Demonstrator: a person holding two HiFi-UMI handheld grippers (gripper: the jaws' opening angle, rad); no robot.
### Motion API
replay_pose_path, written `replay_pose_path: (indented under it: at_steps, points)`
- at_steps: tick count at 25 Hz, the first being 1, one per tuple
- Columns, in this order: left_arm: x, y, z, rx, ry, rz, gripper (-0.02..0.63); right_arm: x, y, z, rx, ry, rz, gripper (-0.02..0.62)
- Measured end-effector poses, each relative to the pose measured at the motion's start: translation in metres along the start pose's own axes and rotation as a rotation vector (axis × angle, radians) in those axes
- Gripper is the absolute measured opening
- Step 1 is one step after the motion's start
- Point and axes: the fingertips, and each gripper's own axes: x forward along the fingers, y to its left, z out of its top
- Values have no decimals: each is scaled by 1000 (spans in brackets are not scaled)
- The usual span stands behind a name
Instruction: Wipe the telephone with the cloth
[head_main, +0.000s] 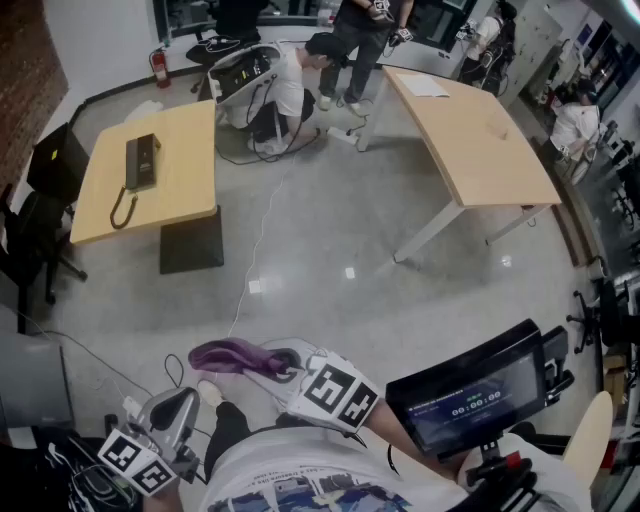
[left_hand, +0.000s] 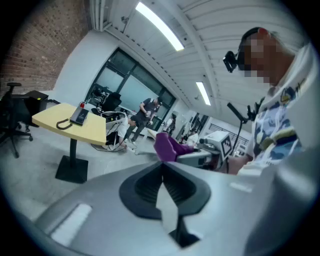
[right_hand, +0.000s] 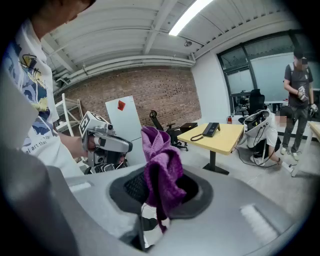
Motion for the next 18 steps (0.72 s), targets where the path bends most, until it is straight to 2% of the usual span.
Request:
replay_pose_path:
  at_steps: [13,18]
  points:
    - [-10,2,4,8,-26,40,5,0,3,2,-6,8,18,84]
    - [-15,7,8,6,-25,27,5,2,1,9,12,11,-7,84]
